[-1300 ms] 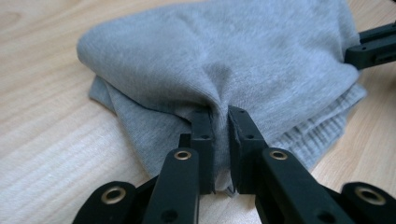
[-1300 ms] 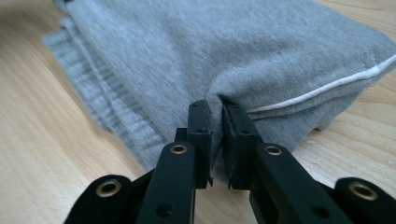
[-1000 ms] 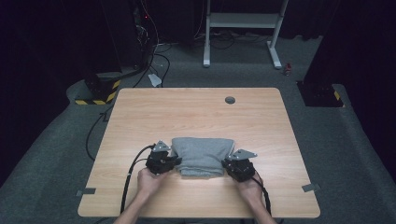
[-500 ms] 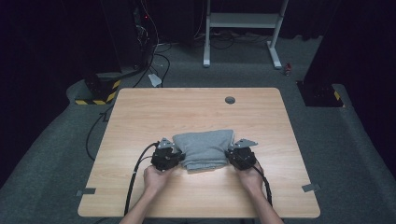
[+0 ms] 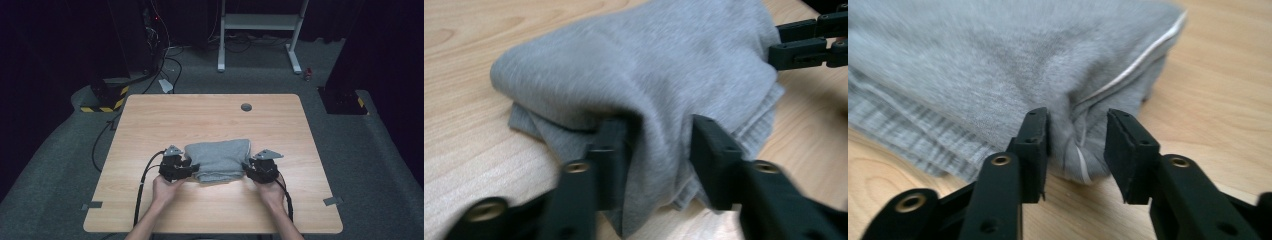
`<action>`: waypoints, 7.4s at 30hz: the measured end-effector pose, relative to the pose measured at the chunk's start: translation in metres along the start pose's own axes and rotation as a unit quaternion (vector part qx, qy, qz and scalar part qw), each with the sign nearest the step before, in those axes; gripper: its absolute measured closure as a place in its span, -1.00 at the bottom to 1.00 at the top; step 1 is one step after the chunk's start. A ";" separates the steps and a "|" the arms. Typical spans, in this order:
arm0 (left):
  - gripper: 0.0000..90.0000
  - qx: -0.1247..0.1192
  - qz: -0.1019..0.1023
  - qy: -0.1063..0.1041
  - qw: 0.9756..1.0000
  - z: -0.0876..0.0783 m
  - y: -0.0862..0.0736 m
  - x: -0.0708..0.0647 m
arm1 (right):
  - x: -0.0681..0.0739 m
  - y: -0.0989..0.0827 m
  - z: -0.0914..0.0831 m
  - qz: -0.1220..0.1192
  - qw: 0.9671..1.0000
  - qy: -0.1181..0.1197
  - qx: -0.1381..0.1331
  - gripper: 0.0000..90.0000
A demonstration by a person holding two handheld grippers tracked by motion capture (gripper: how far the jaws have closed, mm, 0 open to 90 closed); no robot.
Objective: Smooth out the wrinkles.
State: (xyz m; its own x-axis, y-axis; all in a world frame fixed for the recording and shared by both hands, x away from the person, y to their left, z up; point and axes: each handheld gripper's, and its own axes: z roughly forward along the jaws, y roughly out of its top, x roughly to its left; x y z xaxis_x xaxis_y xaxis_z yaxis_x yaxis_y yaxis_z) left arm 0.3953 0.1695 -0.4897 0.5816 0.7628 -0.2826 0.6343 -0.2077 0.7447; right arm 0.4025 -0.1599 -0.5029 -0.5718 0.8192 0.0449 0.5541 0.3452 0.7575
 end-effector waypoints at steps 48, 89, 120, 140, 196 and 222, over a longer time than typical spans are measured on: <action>0.84 0.006 0.017 0.036 0.999 0.039 0.080 0.031 | -0.024 0.061 0.029 0.025 1.000 -0.009 0.007 0.74; 0.87 -0.022 0.054 -0.045 0.997 -0.015 0.007 -0.008 | 0.014 0.005 -0.031 -0.024 0.998 0.038 -0.036 0.84; 0.86 -0.018 0.031 -0.010 0.999 0.000 0.011 0.009 | 0.012 0.013 -0.004 -0.024 1.000 0.013 -0.013 0.82; 0.86 -0.023 0.040 -0.018 0.999 -0.004 0.008 0.006 | 0.007 0.026 0.000 0.023 0.998 0.050 -0.018 0.53; 0.72 -0.004 0.031 -0.024 0.999 -0.022 -0.028 -0.004 | 0.020 -0.018 -0.036 -0.004 1.000 0.024 0.013 0.54; 0.66 0.076 0.033 0.007 0.997 -0.011 -0.043 -0.009 | 0.022 -0.021 -0.011 -0.041 0.997 0.003 0.061 0.86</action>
State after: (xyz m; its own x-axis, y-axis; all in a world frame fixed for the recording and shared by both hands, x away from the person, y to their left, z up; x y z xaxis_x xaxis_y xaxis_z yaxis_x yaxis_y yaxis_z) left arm 0.3575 0.1776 -0.5124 0.6181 0.7524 -0.2276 0.6654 -0.3467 0.6611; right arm 0.3717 -0.1542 -0.5102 -0.6223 0.7827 -0.0098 0.5742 0.4650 0.6739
